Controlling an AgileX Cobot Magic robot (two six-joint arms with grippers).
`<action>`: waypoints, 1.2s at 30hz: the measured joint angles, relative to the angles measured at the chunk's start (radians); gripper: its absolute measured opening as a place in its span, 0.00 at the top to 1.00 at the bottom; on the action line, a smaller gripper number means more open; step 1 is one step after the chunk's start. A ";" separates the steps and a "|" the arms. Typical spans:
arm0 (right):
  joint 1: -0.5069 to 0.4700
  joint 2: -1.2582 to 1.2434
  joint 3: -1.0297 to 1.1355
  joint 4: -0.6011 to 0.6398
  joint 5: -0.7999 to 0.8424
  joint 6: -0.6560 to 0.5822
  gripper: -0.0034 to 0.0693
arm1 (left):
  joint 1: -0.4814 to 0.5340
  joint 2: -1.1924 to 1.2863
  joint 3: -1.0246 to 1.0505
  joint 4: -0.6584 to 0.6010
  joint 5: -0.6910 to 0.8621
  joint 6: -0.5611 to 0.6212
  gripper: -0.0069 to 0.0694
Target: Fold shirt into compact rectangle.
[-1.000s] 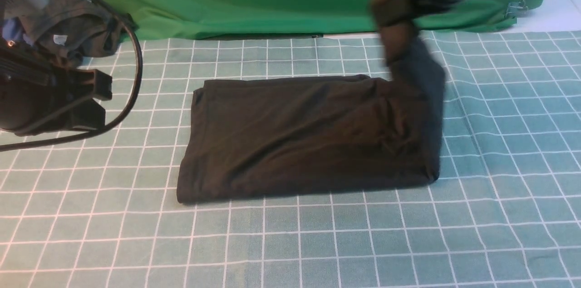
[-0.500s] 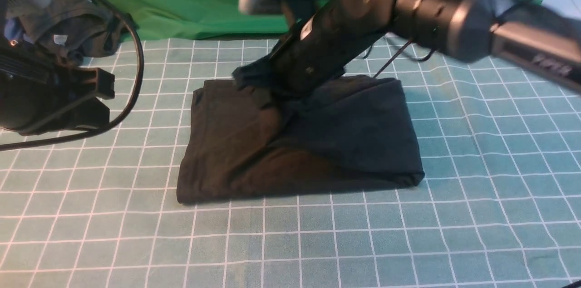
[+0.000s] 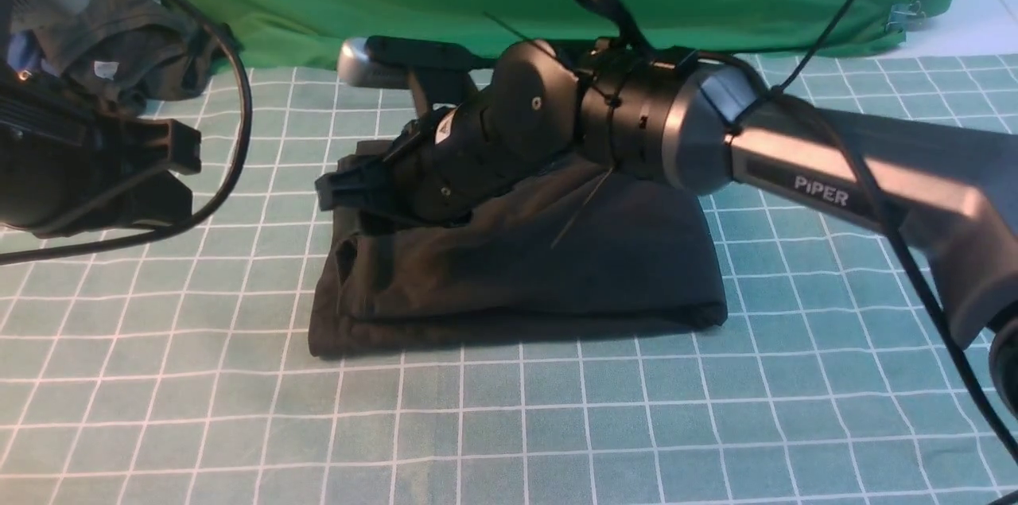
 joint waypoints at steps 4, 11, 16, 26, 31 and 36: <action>-0.020 -0.007 -0.077 -0.049 0.155 -0.094 0.34 | 0.000 0.000 0.000 0.000 0.000 0.014 0.89; -0.157 -0.091 -0.220 -0.365 0.503 -0.128 0.79 | 0.000 0.007 0.000 -0.032 -0.063 0.025 0.89; -0.300 -0.186 -0.177 -0.387 0.602 -0.127 0.91 | -0.039 0.070 0.000 -0.193 -0.081 0.100 0.89; -0.356 -0.280 0.213 -0.244 0.510 -0.215 0.92 | -0.285 0.374 -0.041 -0.166 -0.270 0.009 0.89; -0.347 -0.263 0.306 -0.138 0.344 -0.256 0.92 | -0.316 0.541 -0.106 -0.172 -0.355 0.002 0.89; -0.343 -0.213 0.318 -0.136 0.358 -0.265 0.92 | -0.316 0.633 -0.086 -0.031 -0.376 -0.079 0.89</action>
